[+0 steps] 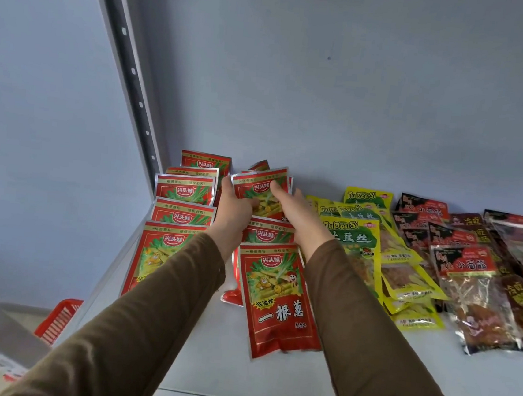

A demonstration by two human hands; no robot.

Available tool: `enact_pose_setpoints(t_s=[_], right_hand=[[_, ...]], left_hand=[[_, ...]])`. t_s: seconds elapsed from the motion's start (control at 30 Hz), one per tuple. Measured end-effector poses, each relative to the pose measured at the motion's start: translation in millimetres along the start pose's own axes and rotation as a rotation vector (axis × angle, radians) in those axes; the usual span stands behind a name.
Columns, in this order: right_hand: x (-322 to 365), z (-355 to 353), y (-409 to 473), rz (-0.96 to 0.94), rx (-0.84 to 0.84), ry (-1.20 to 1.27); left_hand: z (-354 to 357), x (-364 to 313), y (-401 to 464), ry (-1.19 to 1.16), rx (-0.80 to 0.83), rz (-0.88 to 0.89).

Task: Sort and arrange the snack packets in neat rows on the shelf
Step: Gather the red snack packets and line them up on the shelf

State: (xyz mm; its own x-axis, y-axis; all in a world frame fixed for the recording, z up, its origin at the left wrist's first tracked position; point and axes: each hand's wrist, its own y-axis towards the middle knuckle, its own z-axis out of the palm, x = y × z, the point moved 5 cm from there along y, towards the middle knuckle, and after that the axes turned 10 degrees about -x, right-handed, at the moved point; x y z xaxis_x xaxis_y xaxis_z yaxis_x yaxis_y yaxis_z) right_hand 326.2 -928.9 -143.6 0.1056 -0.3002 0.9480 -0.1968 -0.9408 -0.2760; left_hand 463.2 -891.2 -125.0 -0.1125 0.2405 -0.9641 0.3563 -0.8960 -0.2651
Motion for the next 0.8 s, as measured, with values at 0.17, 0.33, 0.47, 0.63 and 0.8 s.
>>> enact_pose_setpoints(t_s=[0.17,0.33,0.47,0.63,0.8], right_hand=[[0.6,-8.1,3.2,-0.015,0.042,0.084],[3.3,-6.4,5.3,-0.027,0.029,0.112],[-0.5,-7.3,7.1,-0.019,0.027,0.065],[7.1,-10.3,6.3,0.010,0.097,-0.037],[6.4,-8.3,10.4,-0.012,0.045,-0.103]], left_hand=[[-1.4,0.7,-4.4,-0.066,0.030,0.062],[-0.6,-2.3,-1.1,-0.041,0.036,-0.017],[0.6,-3.3,-0.3,0.003,0.060,-0.106],[-1.0,-9.0,3.9,-0.013,0.000,-0.069],[-0.6,-7.5,3.1,0.084,-0.009,-0.084]])
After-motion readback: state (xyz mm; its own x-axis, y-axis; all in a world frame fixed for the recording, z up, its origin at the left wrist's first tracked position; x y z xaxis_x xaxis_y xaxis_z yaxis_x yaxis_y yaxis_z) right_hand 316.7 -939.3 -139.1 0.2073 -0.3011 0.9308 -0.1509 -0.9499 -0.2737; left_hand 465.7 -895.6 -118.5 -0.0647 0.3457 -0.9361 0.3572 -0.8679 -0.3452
